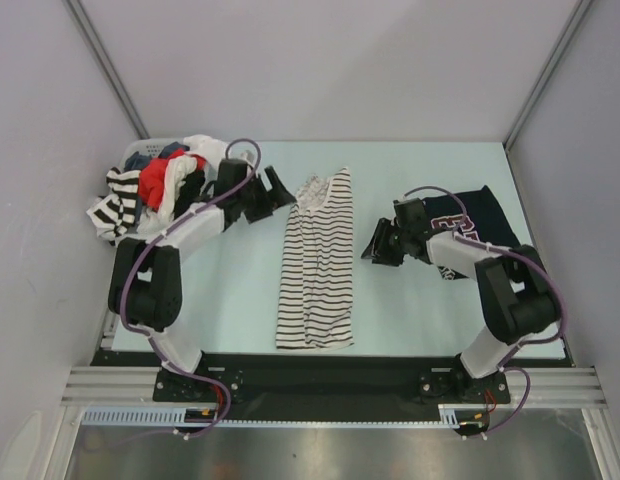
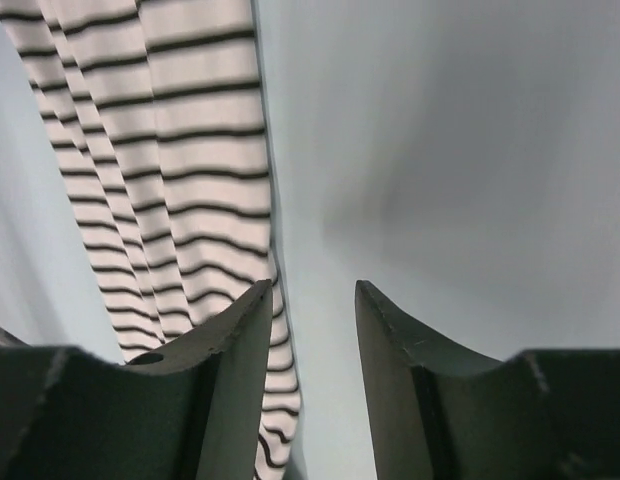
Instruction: Fold and stack the tank tops
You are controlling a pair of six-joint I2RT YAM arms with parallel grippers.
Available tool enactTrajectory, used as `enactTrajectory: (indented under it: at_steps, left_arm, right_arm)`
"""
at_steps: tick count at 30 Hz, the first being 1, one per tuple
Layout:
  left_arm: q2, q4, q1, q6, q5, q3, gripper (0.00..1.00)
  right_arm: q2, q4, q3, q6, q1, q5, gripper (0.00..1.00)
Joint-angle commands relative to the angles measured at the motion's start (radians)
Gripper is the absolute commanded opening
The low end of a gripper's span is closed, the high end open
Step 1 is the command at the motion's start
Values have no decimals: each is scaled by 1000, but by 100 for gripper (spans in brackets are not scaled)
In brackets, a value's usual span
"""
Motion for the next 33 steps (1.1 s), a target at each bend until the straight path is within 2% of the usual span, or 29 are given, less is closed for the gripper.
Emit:
enactTrajectory:
  at_steps: [1,4,8,12,15,16,19,24,28,32,33]
  left_arm:
    - [-67,65,-21,65,18,-139,89]
    - [-107,111,-34,69,12,-252,80]
    - [-103,140,-41,74,8,-334,74]
    - [-48,145,-43,85,-11,-327,68]
    - [8,145,-43,86,-31,-289,58]
    - [20,146,-43,83,-26,-279,52]
    - [49,146,-43,68,-15,-266,47]
    - [61,209,-46,43,-20,-275,46]
    - [89,194,-61,39,-43,-244,37]
    - [120,157,-71,31,-98,-209,24]
    - [124,157,-71,27,-103,-206,20]
  right_arm:
    - [103,92,102,-51,-45,-113,44]
    - [186,148,137,-20,-68,-162,45]
    - [262,197,191,-1,-74,-158,46]
    - [324,197,246,0,-76,-146,45]
    - [367,186,292,5,-76,-138,44]
    - [388,180,303,6,-73,-133,44]
    - [417,165,343,6,-73,-123,43]
    - [460,93,411,-14,-50,-62,39]
    - [477,2,480,-54,-11,69,27]
    - [496,-44,517,-58,-11,104,9]
    - [502,-47,525,-60,-11,106,7]
